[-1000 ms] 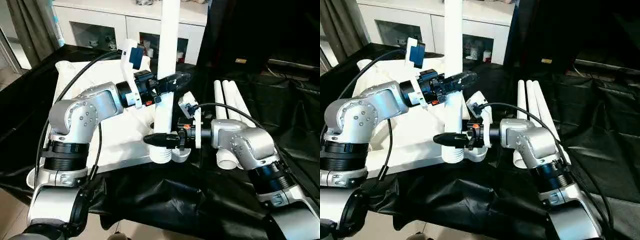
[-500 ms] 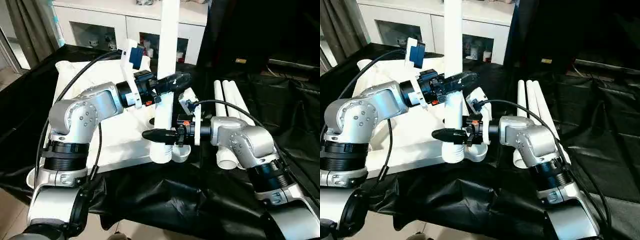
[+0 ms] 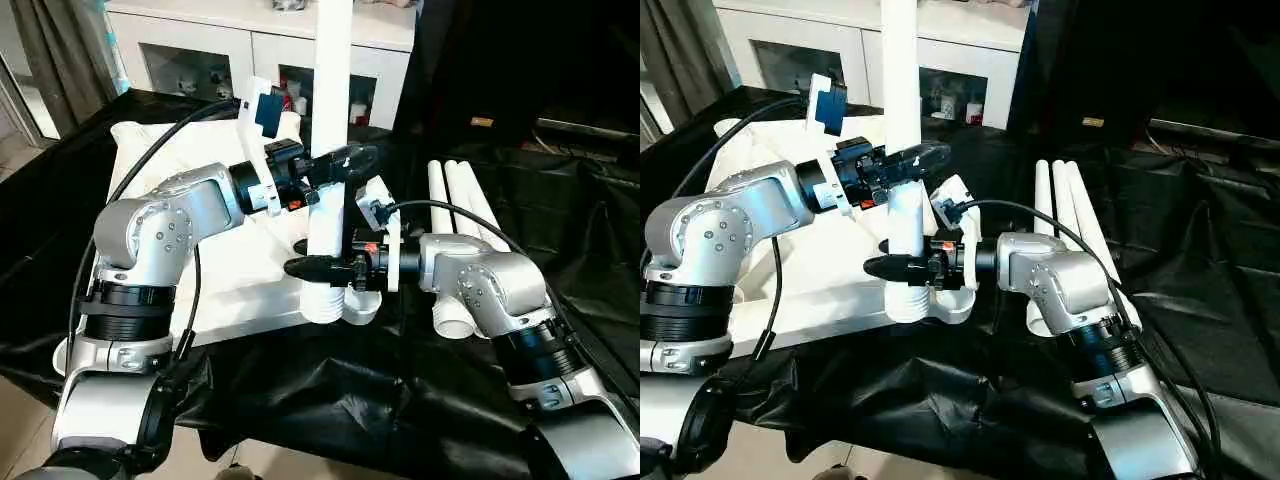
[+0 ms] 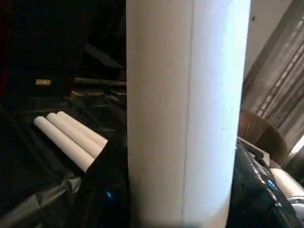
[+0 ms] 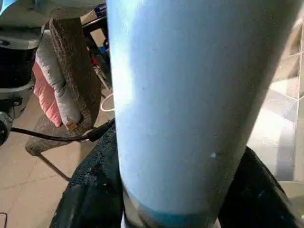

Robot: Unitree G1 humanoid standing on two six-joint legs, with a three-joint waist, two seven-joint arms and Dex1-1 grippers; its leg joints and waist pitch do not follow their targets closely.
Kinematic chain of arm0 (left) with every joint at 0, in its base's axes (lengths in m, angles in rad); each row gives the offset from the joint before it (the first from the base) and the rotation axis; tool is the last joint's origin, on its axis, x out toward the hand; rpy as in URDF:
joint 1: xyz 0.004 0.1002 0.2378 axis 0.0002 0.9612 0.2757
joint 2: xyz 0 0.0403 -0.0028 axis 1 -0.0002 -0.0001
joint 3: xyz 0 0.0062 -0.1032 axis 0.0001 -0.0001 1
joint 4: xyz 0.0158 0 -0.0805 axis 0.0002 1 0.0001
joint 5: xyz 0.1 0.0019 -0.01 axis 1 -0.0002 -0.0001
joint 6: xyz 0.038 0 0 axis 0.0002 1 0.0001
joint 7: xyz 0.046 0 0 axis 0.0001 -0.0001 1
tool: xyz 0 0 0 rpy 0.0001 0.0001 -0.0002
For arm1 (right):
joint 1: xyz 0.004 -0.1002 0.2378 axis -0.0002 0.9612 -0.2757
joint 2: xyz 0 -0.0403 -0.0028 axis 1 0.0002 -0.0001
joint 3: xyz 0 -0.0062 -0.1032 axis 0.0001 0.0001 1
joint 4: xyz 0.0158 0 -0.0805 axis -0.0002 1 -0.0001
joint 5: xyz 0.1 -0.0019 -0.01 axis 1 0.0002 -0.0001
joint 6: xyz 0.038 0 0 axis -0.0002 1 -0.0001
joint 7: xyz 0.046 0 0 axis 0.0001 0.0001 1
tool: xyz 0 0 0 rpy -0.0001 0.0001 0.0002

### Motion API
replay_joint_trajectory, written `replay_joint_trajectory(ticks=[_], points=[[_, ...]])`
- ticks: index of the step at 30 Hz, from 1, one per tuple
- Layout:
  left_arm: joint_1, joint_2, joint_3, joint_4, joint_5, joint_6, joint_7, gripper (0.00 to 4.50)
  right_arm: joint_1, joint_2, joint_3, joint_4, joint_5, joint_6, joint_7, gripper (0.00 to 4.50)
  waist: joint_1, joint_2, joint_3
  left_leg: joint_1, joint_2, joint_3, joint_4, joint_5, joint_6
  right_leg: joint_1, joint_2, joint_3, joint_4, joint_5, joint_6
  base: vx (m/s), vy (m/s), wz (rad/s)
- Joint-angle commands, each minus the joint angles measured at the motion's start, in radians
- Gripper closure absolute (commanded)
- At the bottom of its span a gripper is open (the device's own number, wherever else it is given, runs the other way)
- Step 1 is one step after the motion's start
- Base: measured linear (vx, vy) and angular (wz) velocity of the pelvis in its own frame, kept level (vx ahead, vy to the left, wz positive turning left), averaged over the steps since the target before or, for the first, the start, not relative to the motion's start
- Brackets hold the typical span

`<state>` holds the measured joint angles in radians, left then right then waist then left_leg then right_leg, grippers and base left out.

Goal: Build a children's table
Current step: Move to table

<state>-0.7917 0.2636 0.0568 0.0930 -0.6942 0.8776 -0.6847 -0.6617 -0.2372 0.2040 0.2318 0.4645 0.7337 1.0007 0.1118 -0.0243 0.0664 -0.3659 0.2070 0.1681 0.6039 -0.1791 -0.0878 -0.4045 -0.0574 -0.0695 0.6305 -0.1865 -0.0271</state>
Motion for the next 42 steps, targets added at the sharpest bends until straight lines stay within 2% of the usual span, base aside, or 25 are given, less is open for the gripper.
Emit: replay_joint_trajectory(ticks=[1, 5, 6, 7, 10, 12, 13, 15, 17, 18, 19, 20, 22, 23, 24, 25, 27, 28, 30, 31, 32, 34, 35, 36, 42], points=[[-0.024, -0.001, -0.019, -0.003, 0.024, -0.022, 0.008, 2.13, -0.009, -0.004, -0.017, 0.014, -0.019, -0.011, -0.031, 2.59, -0.001, 0.007, -0.082, 0.005, 0.016, -0.001, -0.061, -0.095, -0.011, 0.067, -0.071, 0.05, -0.066, -0.102, -0.178, 0.0, 0.0, 0.0], [-0.025, -0.013, -0.005, 0.002, 0.009, -0.023, 0.011, 1.79, -0.006, 0.001, -0.019, 0.013, -0.019, -0.018, -0.034, 2.59, -0.001, 0.007, -0.082, 0.005, 0.015, -0.001, -0.06, -0.095, -0.017, 0.068, -0.071, 0.05, -0.066, -0.102, -0.178, 0.0, 0.0, 0.0], [-0.025, -0.022, 0.003, 0.001, 0.015, -0.051, 0.018, 1.79, -0.005, 0.003, -0.021, 0.011, -0.018, -0.019, -0.035, 2.59, -0.001, 0.007, -0.083, 0.004, 0.015, -0.001, -0.06, -0.095, -0.016, 0.069, -0.071, 0.05, -0.066, -0.101, -0.179, 0.0, 0.0, 0.0], [-0.027, -0.037, 0.021, 0.004, 0.016, -0.084, 0.031, 1.56, -0.004, 0.005, -0.024, 0.011, -0.017, -0.022, -0.039, 2.59, -0.001, 0.004, -0.082, 0.004, 0.015, -0.001, -0.061, -0.097, -0.014, 0.068, -0.07, 0.05, -0.068, -0.102, -0.178, 0.0, 0.0, 0.0], [-0.033, -0.089, 0.093, 0.007, -0.022, -0.162, 0.046, 1.54, 0.0, 0.014, -0.036, 0.011, -0.014, -0.029, -0.053, 2.59, -0.001, 0.003, -0.083, 0.001, 0.015, -0.001, -0.059, -0.094, -0.012, 0.071, -0.073, 0.05, -0.068, -0.09, -0.187, 0.0, 0.0, 0.0], [-0.036, -0.128, 0.146, -0.006, -0.061, -0.203, 0.076, 1.54, 0.005, 0.036, -0.067, 0.014, -0.002, -0.047, -0.084, 2.59, -0.001, 0.001, -0.082, 0.001, 0.014, -0.001, -0.059, -0.1, -0.01, 0.07, -0.073, 0.05, -0.067, -0.1, -0.185, 0.0, 0.0, 0.0], [-0.042, -0.162, 0.194, -0.01, -0.092, -0.233, 0.117, 1.54, 0.007, 0.056, -0.093, 0.018, 0.008, -0.061, -0.114, 2.59, -0.001, -0.004, -0.083, 0.002, 0.015, 0.0, -0.059, -0.098, -0.009, 0.07, -0.074, 0.05, -0.068, -0.102, -0.187, 0.0, 0.0, 0.0], [-0.045, -0.176, 0.214, -0.009, -0.102, -0.248, 0.137, 1.54, 0.007, 0.064, -0.102, 0.019, 0.011, -0.068, -0.127, 2.59, 0.001, -0.002, -0.083, 0.002, 0.015, 0.0, -0.059, -0.097, -0.008, 0.069, -0.073, 0.05, -0.068, -0.105, -0.188, 0.0, 0.0, 0.0], [-0.059, -0.195, 0.268, 0.004, -0.134, -0.283, 0.176, 1.54, 0.003, 0.093, -0.142, 0.038, 0.019, -0.096, -0.183, 2.59, -0.001, -0.002, -0.082, 0.002, 0.015, 0.0, -0.06, -0.095, -0.004, 0.068, -0.072, 0.049, -0.069, -0.106, -0.182, 0.0, 0.0, 0.0], [-0.06, -0.196, 0.272, 0.005, -0.136, -0.285, 0.179, 1.54, 0.002, 0.095, -0.146, 0.039, 0.02, -0.099, -0.188, 2.59, -0.001, -0.001, -0.082, 0.002, 0.015, 0.0, -0.06, -0.096, -0.007, 0.067, -0.073, 0.05, -0.068, -0.109, -0.181, 0.0, 0.0, 0.0], [-0.058, -0.188, 0.299, 0.008, -0.147, -0.296, 0.173, 1.54, -0.006, 0.126, -0.199, 0.067, 0.022, -0.135, -0.269, 2.59, -0.002, 0.0, -0.082, 0.003, 0.015, 0.0, -0.061, -0.09, -0.008, 0.066, -0.073, 0.05, -0.067, -0.112, -0.175, 0.0, 0.0, 0.0], [-0.035, -0.16, 0.281, -0.008, -0.131, -0.28, 0.136, 1.54, -0.01, 0.127, -0.211, 0.089, -0.006, -0.177, -0.321, 2.59, -0.002, 0.0, -0.082, 0.002, 0.014, 0.0, -0.061, -0.087, -0.01, 0.065, -0.073, 0.05, -0.068, -0.115, -0.174, 0.0, 0.0, 0.0], [-0.033, -0.157, 0.28, -0.01, -0.13, -0.279, 0.132, 1.54, -0.01, 0.128, -0.212, 0.091, -0.009, -0.181, -0.326, 2.59, -0.003, 0.003, -0.085, 0.007, 0.014, 0.001, -0.061, -0.075, -0.018, 0.062, -0.069, 0.049, -0.064, -0.102, -0.167, 0.0, 0.0, 0.0], [-0.015, -0.136, 0.263, -0.023, -0.117, -0.268, 0.104, 1.54, -0.012, 0.127, -0.218, 0.107, -0.033, -0.212, -0.363, 2.59, -0.005, 0.004, -0.083, 0.006, 0.013, 0.001, -0.061, -0.077, -0.019, 0.064, -0.067, 0.049, -0.064, -0.087, -0.169, 0.0, 0.0, 0.0], [0.043, -0.065, 0.162, -0.05, -0.026, -0.265, 0.037, 1.54, -0.006, 0.114, -0.204, 0.129, -0.09, -0.264, -0.406, 2.59, -0.004, 0.005, -0.085, 0.007, 0.017, -0.001, -0.063, -0.07, -0.02, 0.062, -0.071, 0.049, -0.063, -0.086, -0.163, 0.0, 0.0, 0.0], [0.099, 0.003, 0.058, -0.073, 0.065, -0.274, -0.021, 1.54, 0.002, 0.102, -0.195, 0.142, -0.127, -0.299, -0.433, 2.59, -0.009, 0.0, -0.084, 0.008, 0.016, 0.002, -0.065, -0.073, -0.023, 0.061, -0.067, 0.049, -0.061, -0.093, -0.154, 0.0, 0.0, 0.0], [0.153, 0.06, -0.036, -0.094, 0.135, -0.284, -0.066, 1.54, 0.014, 0.097, -0.196, 0.144, -0.15, -0.321, -0.451, 2.59, -0.007, 0.009, -0.083, 0.011, 0.02, -0.001, -0.066, -0.072, -0.025, 0.057, -0.071, 0.051, -0.06, -0.109, -0.135, 0.0, 0.0, 0.0], [0.153, 0.06, -0.036, -0.094, 0.135, -0.284, -0.066, 1.54, 0.014, 0.097, -0.196, 0.144, -0.15, -0.321, -0.451, 2.59, -0.011, 0.008, -0.081, 0.011, 0.018, 0.003, -0.066, -0.079, -0.026, 0.056, -0.067, 0.052, -0.062, -0.116, -0.134, 0.0, 0.0, 0.0], [0.261, 0.176, -0.232, -0.128, 0.261, -0.313, -0.125, 1.54, 0.048, 0.085, -0.206, 0.126, -0.167, -0.333, -0.466, 2.59, -0.008, 0.009, -0.08, 0.011, 0.019, 0.0, -0.071, -0.102, -0.031, 0.058, -0.07, 0.052, -0.064, -0.132, -0.129, 0.0, 0.0, 0.0], [0.261, 0.176, -0.232, -0.128, 0.261, -0.313, -0.125, 1.54, 0.048, 0.085, -0.206, 0.126, -0.167, -0.333, -0.466, 2.59, -0.008, 0.009, -0.08, 0.011, 0.02, -0.001, -0.071, -0.111, -0.032, 0.057, -0.07, 0.052, -0.063, -0.14, -0.126, 0.0, 0.0, 0.0], [0.283, 0.207, -0.281, -0.129, 0.297, -0.333, -0.142, 1.54, 0.058, 0.083, -0.206, 0.121, -0.168, -0.336, -0.466, 2.59, -0.011, 0.009, -0.079, 0.011, 0.017, 0.002, -0.07, -0.114, -0.036, 0.058, -0.069, 0.054, -0.064, -0.135, -0.133, 0.0, 0.0, 0.0], [0.311, 0.238, -0.336, -0.13, 0.333, -0.342, -0.153, 1.54, 0.073, 0.08, -0.205, 0.11, -0.167, -0.337, -0.466, 2.59, -0.012, 0.012, -0.079, 0.01, 0.018, 0.0, -0.071, -0.122, -0.038, 0.058, -0.069, 0.053, -0.065, -0.125, -0.141, 0.0, 0.0, 0.0], [0.311, 0.238, -0.336, -0.13, 0.333, -0.342, -0.153, 1.54, 0.073, 0.08, -0.205, 0.11, -0.167, -0.337, -0.466, 2.59, -0.016, 0.01, -0.078, 0.008, 0.016, 0.0, -0.072, -0.128, -0.04, 0.06, -0.068, 0.054, -0.063, -0.129, -0.143, 0.0, 0.0, 0.0], [0.333, 0.256, -0.368, -0.13, 0.356, -0.349, -0.158, 1.54, 0.085, 0.079, -0.204, 0.098, -0.164, -0.333, -0.464, 2.59, -0.017, 0.013, -0.077, 0.01, 0.017, 0.0, -0.072, -0.142, -0.042, 0.058, -0.068, 0.054, -0.067, -0.144, -0.144, 0.0, 0.0, 0.0], [0.387, 0.278, -0.423, -0.094, 0.46, -0.372, -0.144, 1.54, 0.125, 0.08, -0.181, 0.05, -0.151, -0.325, -0.429, 2.59, -0.027, 0.014, -0.077, 0.009, 0.016, -0.001, -0.072, -0.154, -0.039, 0.059, -0.067, 0.054, -0.069, -0.162, -0.143, 0.0, 0.0, 0.0]])
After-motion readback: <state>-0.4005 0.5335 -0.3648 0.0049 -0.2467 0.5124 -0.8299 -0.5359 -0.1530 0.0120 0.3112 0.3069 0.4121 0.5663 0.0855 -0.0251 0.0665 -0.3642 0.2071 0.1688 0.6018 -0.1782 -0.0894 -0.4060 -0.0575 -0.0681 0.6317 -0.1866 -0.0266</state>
